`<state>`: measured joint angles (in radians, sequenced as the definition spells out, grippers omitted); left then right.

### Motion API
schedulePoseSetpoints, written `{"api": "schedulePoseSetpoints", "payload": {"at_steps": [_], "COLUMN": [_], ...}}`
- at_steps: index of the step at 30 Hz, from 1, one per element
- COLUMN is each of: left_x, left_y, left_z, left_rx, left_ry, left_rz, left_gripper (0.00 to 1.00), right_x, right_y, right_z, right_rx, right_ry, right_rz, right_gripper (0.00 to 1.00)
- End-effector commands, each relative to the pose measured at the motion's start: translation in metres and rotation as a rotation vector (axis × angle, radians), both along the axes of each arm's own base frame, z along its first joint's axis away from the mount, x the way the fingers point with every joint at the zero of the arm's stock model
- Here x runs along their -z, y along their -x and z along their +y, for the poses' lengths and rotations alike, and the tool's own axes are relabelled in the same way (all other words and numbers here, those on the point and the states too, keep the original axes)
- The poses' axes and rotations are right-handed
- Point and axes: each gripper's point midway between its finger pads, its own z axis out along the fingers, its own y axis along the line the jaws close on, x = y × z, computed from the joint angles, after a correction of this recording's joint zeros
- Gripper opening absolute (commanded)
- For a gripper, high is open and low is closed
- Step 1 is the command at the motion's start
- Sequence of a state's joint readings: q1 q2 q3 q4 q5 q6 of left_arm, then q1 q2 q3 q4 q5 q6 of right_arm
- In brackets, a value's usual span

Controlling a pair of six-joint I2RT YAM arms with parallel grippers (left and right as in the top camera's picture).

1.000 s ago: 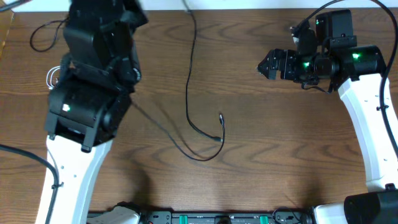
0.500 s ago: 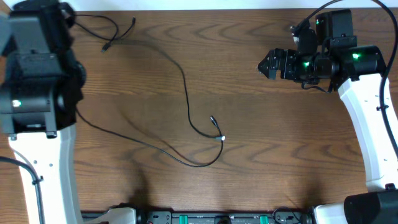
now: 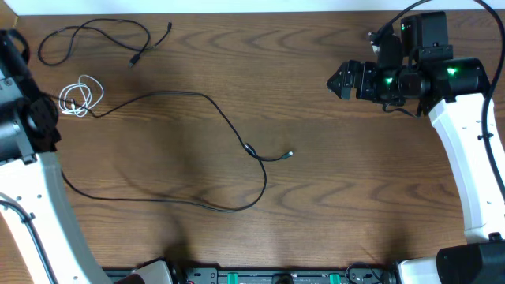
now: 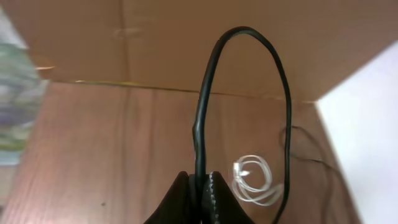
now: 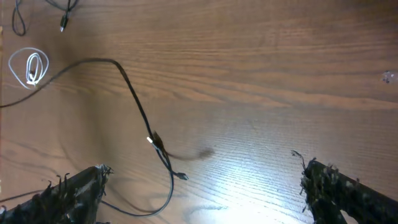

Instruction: Untangle cables

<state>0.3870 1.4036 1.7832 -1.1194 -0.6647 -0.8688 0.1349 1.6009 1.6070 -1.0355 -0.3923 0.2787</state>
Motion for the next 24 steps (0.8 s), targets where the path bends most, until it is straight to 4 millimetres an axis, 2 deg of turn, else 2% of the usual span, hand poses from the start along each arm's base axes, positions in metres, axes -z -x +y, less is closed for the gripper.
{"api": "schedulePoseSetpoints", "payload": {"at_steps": [1,5,10,18,24], "left_x": [0.017,0.039,0.068,0.110,0.150], "left_y": [0.005,0.006,0.004,-0.018,-0.011], "left_z": [0.019,0.043,0.084,0.135,0.162], "left_rx": [-0.077,-0.141,-0.231,-0.138,-0.186], "left_ry": [0.010,0.038,0.059,0.038,0.088], "left_rz": [0.049,0.107,0.145,0.347,0.405], "left_gripper": [0.08,0.08,0.08,0.08,0.07], "right_x": [-0.003,-0.003,-0.002,-0.004,-0.005], "right_y": [0.001,0.001,0.001,-0.002,-0.005], "right_z": [-0.001,-0.001,-0.001,-0.002,-0.004], "right_rx": [0.007,0.007,0.007,0.009,0.017], "right_ry": [-0.002,-0.002,-0.001,0.000,0.011], "right_rz": [-0.005,-0.005,-0.005,-0.017,-0.031], "right_gripper": [0.99,0.99,0.99,0.99,0.99]}}
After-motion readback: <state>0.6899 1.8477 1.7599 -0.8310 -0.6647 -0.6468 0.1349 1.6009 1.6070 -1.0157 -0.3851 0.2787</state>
